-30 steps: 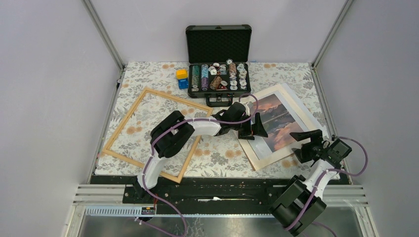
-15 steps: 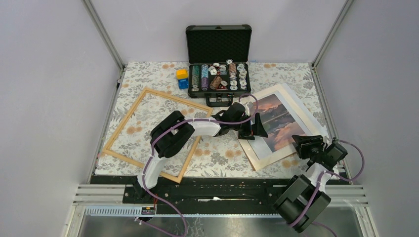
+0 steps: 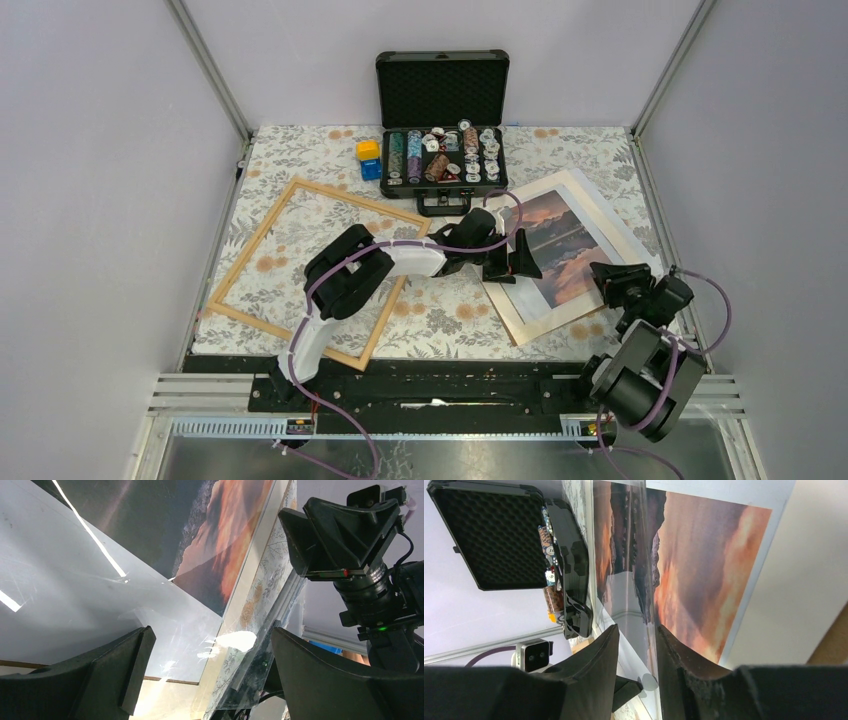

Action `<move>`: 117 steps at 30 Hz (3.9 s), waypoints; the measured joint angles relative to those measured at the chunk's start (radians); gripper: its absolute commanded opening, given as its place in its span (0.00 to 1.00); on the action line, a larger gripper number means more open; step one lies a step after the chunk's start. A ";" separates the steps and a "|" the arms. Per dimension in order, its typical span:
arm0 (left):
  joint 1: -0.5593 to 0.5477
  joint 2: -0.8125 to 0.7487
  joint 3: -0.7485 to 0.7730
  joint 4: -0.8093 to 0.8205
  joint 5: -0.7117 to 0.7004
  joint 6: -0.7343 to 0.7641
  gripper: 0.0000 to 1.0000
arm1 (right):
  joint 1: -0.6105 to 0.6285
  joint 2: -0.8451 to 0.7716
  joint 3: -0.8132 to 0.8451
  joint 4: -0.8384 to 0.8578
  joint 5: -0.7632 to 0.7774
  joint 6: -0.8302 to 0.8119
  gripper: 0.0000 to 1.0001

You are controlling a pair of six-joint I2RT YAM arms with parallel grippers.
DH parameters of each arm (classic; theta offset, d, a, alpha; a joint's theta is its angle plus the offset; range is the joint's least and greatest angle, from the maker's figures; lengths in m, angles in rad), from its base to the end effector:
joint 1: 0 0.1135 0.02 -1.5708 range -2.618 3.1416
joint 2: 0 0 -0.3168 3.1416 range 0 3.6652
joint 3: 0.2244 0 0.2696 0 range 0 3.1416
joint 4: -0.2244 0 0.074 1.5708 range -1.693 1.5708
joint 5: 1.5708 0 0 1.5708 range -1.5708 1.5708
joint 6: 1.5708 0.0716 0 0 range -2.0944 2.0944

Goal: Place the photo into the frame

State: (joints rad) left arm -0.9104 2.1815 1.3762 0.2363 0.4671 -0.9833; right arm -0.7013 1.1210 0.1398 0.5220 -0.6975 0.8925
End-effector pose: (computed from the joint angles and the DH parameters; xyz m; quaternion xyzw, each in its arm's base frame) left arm 0.3078 -0.4488 0.1508 0.0800 0.8568 -0.4978 0.1082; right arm 0.1777 -0.0899 0.1566 0.4450 0.6869 0.3363 0.4659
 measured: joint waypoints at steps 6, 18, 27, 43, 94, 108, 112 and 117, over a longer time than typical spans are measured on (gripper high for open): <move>0.000 -0.002 -0.004 0.006 0.000 0.008 0.99 | 0.042 0.129 -0.004 0.142 0.036 0.039 0.27; 0.000 -0.078 -0.048 -0.078 -0.024 0.090 0.99 | 0.056 0.006 0.158 -0.197 0.117 -0.053 0.00; 0.014 -0.286 -0.094 -0.168 -0.025 0.146 0.99 | 0.053 -0.256 0.456 -0.668 0.289 -0.231 0.00; 0.182 -0.822 -0.060 -0.582 -0.252 0.415 0.99 | 0.281 -0.202 1.115 -0.990 0.109 -0.299 0.00; 0.755 -0.740 -0.058 -0.934 -0.299 0.517 0.99 | 1.334 0.432 0.473 0.165 0.634 0.204 0.15; 0.898 -0.308 -0.079 -0.778 -0.253 0.459 0.99 | 1.262 0.665 0.444 0.340 0.443 0.209 0.35; 0.896 -0.300 -0.112 -0.751 -0.252 0.463 0.99 | 1.257 0.725 0.470 0.341 0.334 0.193 0.52; 0.895 -0.303 -0.123 -0.719 -0.235 0.483 0.99 | 1.257 0.755 0.524 0.361 0.231 0.165 0.49</move>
State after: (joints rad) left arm -0.0151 1.8790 1.2533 -0.4828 0.2317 -0.5007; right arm 0.5556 1.8755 0.6636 0.8829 -0.4664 1.0576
